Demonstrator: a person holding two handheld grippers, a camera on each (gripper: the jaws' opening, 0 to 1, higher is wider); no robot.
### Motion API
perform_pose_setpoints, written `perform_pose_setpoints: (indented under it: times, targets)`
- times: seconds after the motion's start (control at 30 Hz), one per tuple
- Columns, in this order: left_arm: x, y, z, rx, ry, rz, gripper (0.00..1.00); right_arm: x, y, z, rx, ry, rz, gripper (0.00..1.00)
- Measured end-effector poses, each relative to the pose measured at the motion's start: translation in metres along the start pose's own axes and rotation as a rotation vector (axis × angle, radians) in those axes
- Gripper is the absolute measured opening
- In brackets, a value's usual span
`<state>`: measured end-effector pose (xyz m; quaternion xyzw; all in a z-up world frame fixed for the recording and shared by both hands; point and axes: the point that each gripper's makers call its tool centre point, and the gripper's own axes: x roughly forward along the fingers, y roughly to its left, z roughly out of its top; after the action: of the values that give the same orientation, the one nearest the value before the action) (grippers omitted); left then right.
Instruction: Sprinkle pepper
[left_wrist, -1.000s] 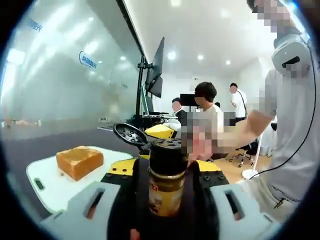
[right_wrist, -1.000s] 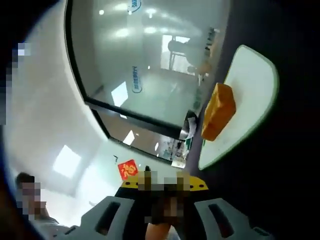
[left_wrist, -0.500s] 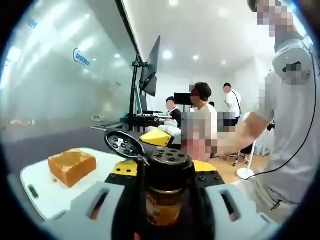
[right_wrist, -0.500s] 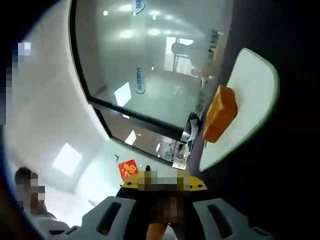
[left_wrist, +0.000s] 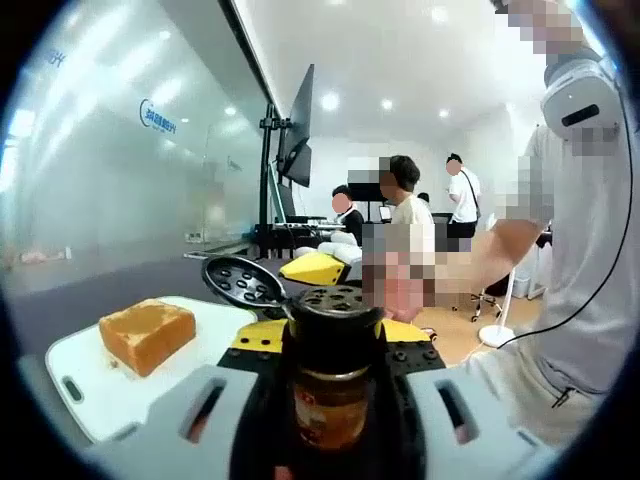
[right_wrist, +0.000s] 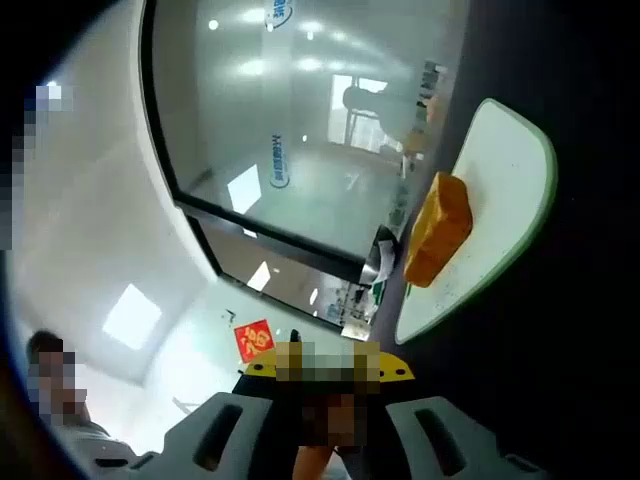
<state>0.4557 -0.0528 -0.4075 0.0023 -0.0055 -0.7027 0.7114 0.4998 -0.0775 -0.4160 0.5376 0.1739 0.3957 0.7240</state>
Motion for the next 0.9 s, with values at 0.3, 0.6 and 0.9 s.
perform_pose_setpoints:
  times: [0.3, 0.6, 0.9]
  targets:
    - [-0.004, 0.009, 0.003, 0.002, -0.022, 0.073, 0.22, -0.002, 0.002, 0.001, -0.002, 0.002, 0.021, 0.17]
    - [-0.015, 0.031, 0.047, 0.045, -0.082, 0.175, 0.22, -0.007, 0.014, 0.008, -0.009, -0.054, 0.073, 0.23]
    - [-0.01, 0.06, 0.108, 0.084, -0.158, 0.229, 0.22, -0.001, 0.038, 0.008, 0.11, -0.179, 0.137, 0.37]
